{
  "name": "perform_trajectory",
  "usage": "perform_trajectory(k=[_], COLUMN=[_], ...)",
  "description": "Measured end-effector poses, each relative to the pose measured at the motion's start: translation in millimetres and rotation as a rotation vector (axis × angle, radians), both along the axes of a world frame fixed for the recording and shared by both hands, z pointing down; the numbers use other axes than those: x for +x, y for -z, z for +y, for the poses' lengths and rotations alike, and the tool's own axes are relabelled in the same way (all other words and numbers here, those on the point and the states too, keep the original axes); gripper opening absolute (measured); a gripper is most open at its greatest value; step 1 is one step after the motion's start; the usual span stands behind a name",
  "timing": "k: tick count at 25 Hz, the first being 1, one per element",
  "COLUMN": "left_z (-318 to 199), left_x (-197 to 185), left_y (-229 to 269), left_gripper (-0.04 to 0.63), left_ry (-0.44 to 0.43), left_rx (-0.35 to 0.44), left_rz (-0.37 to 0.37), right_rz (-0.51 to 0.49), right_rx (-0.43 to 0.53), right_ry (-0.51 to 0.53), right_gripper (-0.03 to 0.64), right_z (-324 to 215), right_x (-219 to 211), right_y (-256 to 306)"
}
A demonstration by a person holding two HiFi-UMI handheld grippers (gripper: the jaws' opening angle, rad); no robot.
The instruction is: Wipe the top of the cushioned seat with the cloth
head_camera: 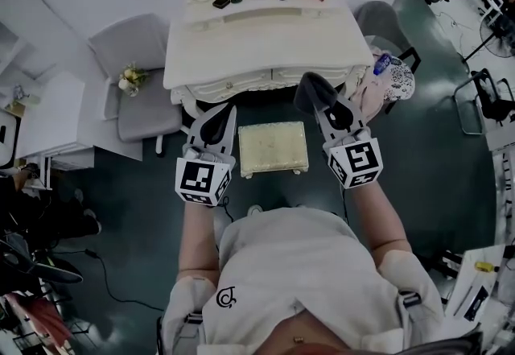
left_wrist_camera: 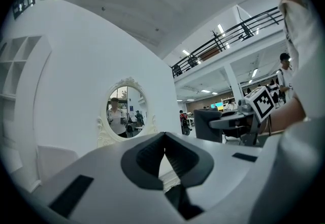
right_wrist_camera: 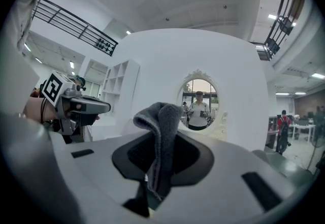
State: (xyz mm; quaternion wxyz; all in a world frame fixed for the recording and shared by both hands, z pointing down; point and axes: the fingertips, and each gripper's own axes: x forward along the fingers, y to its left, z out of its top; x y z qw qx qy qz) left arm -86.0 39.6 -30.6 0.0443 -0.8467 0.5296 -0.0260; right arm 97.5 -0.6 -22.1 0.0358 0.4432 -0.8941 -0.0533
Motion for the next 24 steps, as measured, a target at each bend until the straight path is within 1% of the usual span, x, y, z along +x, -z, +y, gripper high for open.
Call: perform_trajectory(k=[5,18,24], left_z=[-1,-2,-2], left_x=[-2,-3,0], left_y=[-3,-15,-13], left_gripper=[0.014,0.014,0.014], left_ry=[0.01,0.005,-0.002], left_rx=[-0.017,-0.042,-0.038], left_rz=[-0.003,-0.005,-0.006], right_rz=[-0.017,-0.032,-0.031], right_rx=[0.006,-0.007,0.001], right_ry=[0.029,0.031,0.04], right_gripper=[0.067,0.067,0.067], right_z=[5,7,8], right_x=[-5,-6,-11], right_y=[1,-5,-7])
